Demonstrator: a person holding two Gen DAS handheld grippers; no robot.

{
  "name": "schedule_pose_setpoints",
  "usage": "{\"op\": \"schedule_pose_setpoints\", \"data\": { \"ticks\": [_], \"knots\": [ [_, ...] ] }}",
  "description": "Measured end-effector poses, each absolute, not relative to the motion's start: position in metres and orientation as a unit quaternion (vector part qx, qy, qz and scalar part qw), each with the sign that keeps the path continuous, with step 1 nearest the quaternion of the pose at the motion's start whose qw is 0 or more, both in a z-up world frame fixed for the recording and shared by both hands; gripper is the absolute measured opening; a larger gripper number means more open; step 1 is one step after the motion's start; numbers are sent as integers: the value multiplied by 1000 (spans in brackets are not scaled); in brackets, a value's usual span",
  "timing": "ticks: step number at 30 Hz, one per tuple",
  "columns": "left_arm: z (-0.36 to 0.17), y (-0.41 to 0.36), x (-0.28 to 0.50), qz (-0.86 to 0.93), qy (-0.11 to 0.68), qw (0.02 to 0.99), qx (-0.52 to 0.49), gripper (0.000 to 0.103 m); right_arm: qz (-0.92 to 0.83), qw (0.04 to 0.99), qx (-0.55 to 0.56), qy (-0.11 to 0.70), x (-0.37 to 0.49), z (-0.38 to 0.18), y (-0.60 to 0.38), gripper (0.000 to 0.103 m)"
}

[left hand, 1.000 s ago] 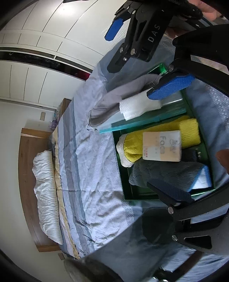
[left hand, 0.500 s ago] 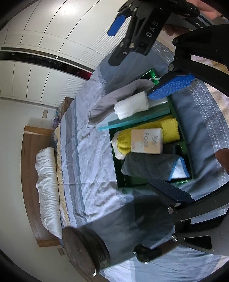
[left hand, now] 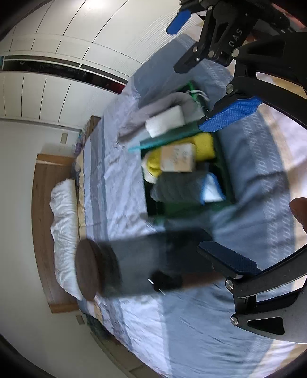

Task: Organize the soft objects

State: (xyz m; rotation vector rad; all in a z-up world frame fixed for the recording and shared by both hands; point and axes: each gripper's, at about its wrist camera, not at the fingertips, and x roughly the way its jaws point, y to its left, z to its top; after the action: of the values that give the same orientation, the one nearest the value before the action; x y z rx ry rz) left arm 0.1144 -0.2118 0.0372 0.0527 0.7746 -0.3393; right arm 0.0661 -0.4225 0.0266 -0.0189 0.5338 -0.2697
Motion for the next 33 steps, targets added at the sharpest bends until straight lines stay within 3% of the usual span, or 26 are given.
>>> {"op": "schedule_pose_setpoints", "data": {
  "ticks": [12,21,33],
  "knots": [
    [57,-118,13,-133,367,920,32,91,-143,955,-7,261,-52,53,-309,103],
    [81,-61,-46,-114,327,938,16,102,-134,960,-31,245,-130,68,-253,103],
    [90,-36,-68,-75,304,950,9,102,-115,966,-44,228,-160,80,-229,103]
  ]
}}
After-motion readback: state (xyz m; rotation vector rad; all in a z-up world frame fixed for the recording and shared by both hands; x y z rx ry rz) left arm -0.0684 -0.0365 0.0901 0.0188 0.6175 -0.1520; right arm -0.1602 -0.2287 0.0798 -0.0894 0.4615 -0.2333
